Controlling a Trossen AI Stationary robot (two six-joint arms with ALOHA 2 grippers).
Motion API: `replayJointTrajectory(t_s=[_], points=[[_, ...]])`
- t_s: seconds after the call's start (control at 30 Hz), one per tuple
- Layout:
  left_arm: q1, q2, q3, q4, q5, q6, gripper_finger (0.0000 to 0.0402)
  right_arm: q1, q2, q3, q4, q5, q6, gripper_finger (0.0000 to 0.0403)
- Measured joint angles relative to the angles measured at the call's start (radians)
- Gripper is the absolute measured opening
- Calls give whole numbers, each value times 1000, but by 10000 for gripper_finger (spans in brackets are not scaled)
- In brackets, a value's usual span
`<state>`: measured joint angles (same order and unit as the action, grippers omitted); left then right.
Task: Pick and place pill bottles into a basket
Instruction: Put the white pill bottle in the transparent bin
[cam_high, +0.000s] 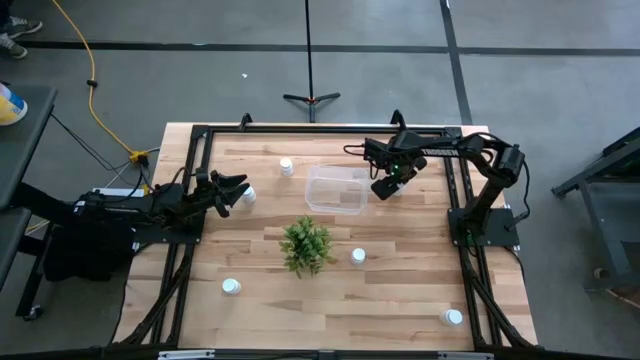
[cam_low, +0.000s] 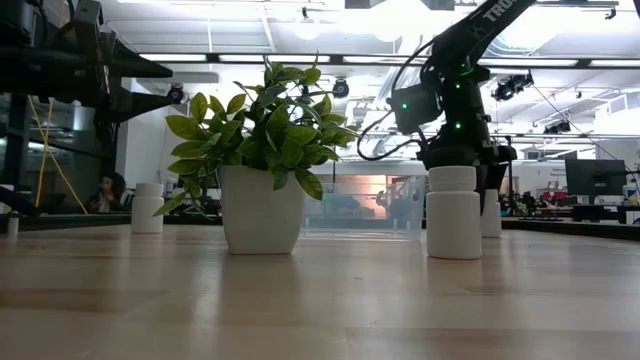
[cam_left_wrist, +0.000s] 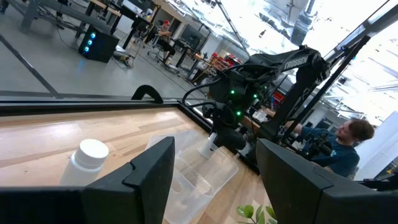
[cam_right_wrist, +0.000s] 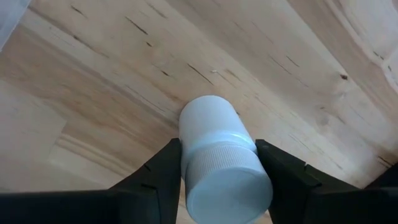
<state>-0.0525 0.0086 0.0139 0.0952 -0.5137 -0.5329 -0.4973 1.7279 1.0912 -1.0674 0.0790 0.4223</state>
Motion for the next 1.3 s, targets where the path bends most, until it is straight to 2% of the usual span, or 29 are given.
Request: replayJointTrajectory(t_s=[0.6,1.3], points=[[0,0,0,0,-3,0,262,0,-1,0,-23,-28,-29,166],[0,0,0,0,-5,1,262,0,-2,205,-207,16,-91,166]])
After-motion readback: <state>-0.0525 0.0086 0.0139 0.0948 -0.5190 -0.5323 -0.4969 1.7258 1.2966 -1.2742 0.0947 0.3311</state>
